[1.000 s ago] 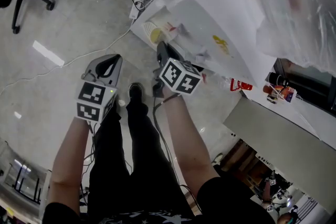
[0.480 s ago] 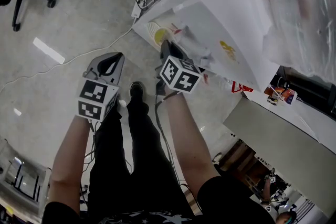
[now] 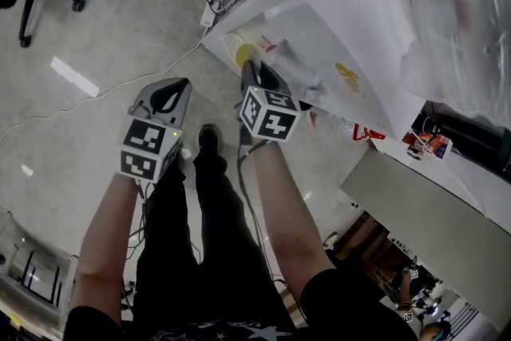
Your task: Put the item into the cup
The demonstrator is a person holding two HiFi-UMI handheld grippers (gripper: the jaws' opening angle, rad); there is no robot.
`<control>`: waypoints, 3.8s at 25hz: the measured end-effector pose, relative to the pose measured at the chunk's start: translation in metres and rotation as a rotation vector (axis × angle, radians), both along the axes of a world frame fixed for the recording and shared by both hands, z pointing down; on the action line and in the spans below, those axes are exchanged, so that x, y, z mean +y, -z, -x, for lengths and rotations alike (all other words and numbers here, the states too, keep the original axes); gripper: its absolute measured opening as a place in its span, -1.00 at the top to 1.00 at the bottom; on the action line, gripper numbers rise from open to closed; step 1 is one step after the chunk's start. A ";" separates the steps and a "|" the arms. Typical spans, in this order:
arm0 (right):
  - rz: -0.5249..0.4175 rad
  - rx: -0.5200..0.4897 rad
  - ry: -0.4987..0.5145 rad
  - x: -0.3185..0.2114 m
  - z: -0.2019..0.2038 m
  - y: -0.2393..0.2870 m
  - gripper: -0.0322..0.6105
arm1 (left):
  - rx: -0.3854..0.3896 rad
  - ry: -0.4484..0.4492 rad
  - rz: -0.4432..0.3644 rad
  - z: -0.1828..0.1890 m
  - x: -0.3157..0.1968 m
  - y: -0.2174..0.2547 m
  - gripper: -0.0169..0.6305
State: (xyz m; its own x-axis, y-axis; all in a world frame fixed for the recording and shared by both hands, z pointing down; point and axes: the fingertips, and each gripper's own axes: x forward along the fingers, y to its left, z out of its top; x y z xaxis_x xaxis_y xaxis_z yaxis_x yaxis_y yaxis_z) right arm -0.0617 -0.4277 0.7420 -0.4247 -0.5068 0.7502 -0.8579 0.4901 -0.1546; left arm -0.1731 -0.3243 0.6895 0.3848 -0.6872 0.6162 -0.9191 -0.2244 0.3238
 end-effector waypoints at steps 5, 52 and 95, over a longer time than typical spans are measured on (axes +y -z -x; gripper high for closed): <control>-0.013 0.014 0.013 -0.002 -0.001 0.003 0.53 | 0.002 -0.008 0.003 -0.004 0.000 -0.001 0.93; -0.016 -0.107 -0.237 0.105 -0.019 0.167 0.54 | 0.015 -0.106 -0.030 -0.002 0.080 0.142 0.93; -0.132 -0.385 0.170 0.362 -0.118 0.386 0.90 | -0.050 0.117 -0.275 -0.132 0.324 0.351 0.93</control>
State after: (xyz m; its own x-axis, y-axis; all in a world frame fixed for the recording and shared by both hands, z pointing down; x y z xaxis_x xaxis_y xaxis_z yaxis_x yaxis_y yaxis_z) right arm 0.0559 -0.0657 0.3557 -0.7463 -0.4864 0.4543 -0.6553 0.6564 -0.3738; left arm -0.0416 0.0000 0.3385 0.2675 -0.8686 0.4172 -0.9571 -0.1893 0.2196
